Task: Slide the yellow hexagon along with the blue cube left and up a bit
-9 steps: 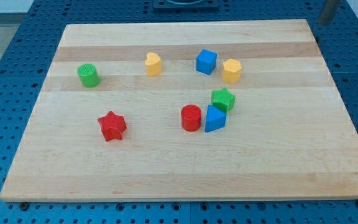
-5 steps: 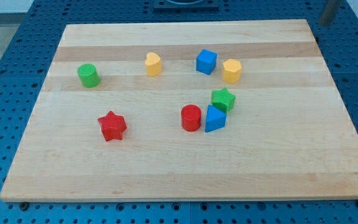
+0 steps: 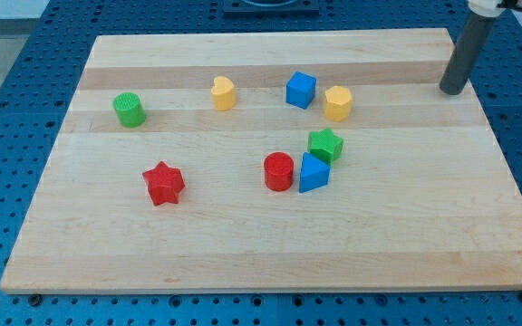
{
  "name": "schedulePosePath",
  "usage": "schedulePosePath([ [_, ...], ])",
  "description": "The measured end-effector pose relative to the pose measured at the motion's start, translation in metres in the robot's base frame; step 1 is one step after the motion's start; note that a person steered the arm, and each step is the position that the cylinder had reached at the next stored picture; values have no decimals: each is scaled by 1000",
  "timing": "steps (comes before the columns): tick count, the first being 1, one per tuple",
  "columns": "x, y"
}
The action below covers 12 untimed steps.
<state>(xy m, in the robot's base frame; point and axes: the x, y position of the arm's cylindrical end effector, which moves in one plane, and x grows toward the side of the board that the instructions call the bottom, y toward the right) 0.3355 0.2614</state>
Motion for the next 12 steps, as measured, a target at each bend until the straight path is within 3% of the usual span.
schedulePosePath([
  [2, 37, -23],
  [8, 40, -195],
  [12, 3, -196],
])
